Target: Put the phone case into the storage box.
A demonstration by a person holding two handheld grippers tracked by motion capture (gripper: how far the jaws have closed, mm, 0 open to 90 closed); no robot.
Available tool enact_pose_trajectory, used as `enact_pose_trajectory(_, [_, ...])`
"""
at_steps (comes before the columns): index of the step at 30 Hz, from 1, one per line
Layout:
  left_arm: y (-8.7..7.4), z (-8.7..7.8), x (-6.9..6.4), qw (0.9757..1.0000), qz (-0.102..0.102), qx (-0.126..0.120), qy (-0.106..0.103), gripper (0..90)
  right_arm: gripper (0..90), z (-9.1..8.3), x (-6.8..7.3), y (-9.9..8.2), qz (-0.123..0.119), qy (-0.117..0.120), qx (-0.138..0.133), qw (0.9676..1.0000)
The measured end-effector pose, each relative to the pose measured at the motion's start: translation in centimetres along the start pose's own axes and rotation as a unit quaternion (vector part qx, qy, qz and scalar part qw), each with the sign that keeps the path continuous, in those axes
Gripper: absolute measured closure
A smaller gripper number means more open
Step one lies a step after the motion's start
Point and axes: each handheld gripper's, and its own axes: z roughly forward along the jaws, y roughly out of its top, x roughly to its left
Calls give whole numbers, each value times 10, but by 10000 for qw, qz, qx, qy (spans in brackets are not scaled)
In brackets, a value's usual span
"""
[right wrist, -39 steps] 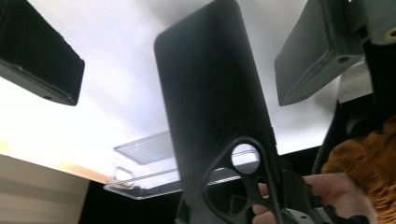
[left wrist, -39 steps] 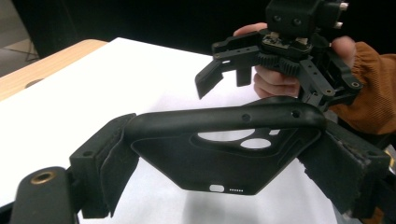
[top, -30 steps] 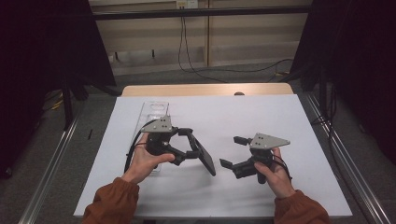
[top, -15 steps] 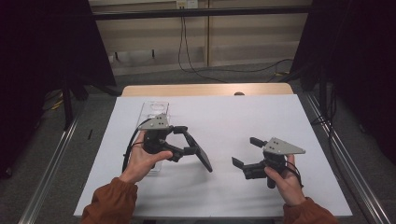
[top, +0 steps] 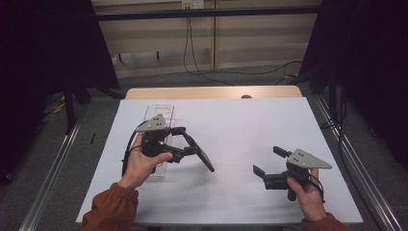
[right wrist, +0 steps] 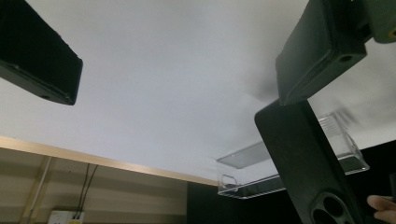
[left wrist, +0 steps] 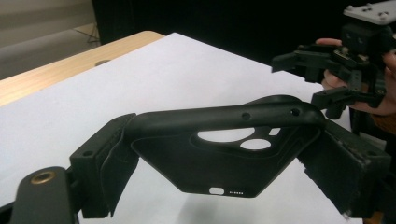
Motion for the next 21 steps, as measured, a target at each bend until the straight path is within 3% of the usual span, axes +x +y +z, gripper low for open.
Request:
enact_pose_trajectory(7, [1, -5, 4, 9997, -61, 8, 225, 145, 5, -12, -4, -6, -40, -419, -35, 9991])
enact_pose_trajectory(21, [10, -21, 11, 9976, -248, -70, 641, 145, 1, -32, -8, -17, 31, -914, -58, 9958])
